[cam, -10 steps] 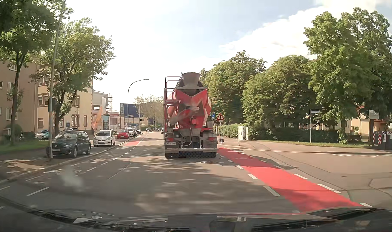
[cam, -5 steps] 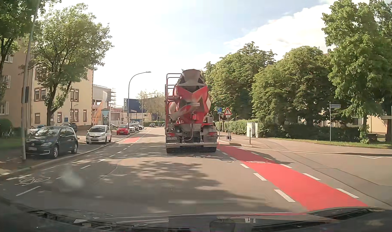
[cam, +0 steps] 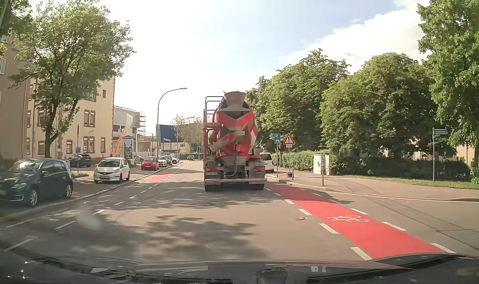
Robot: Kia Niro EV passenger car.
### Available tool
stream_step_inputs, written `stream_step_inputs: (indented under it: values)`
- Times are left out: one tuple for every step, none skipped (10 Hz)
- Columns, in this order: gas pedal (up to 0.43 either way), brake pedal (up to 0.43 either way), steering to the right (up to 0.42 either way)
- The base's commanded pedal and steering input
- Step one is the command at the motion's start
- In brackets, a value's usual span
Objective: Follow the waypoints while adhering to traffic rules and regulations
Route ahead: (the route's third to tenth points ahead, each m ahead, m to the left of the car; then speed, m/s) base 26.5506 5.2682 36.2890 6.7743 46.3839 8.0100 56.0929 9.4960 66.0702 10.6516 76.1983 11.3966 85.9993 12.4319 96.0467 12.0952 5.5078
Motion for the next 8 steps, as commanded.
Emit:
stream_step_inputs:
  values:
    - [0.039, 0.0, -0.033]
    - [0.039, 0.0, -0.033]
    - [0.039, 0.0, -0.034]
    - [0.039, 0.0, -0.035]
    - [0.039, 0.0, -0.036]
    - [0.039, 0.0, -0.036]
    - [0.047, 0.0, -0.035]
    - [0.047, 0.0, -0.033]
